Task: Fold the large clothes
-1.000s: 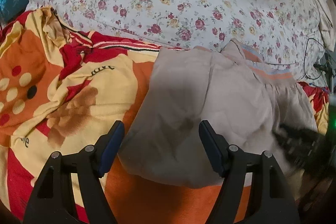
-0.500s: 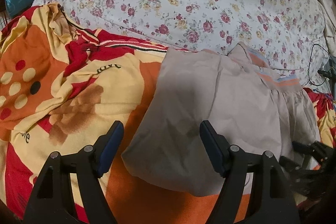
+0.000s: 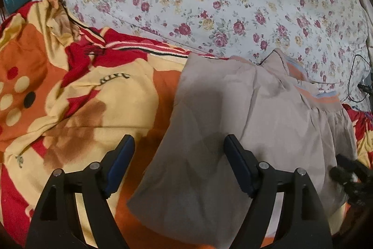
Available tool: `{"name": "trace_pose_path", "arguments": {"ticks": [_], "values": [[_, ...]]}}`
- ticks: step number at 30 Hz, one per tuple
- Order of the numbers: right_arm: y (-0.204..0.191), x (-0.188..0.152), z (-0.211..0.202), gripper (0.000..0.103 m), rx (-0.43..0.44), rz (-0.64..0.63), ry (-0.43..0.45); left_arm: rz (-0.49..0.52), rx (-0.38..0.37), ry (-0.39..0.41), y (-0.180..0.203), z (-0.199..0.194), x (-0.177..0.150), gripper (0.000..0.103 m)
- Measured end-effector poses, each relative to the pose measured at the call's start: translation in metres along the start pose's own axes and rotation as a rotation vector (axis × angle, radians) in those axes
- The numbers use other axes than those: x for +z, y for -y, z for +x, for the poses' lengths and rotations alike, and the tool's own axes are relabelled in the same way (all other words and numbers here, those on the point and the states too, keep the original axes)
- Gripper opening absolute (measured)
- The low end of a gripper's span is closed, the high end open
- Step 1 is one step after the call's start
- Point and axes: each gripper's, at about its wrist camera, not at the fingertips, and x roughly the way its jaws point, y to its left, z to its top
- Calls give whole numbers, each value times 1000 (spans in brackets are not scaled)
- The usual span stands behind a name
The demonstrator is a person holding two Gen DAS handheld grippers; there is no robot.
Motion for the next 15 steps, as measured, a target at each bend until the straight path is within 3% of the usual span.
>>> {"name": "trace_pose_path", "arguments": {"ticks": [5, 11, 15], "values": [[-3, 2, 10, 68, -19, -19, -5, -3, -61, -44, 1, 13, 8, 83], [4, 1, 9, 69, 22, 23, -12, -105, -133, -103, -12, 37, 14, 89], [7, 1, 7, 69, 40, 43, -12, -115, -188, -120, -11, 44, 17, 90]]}}
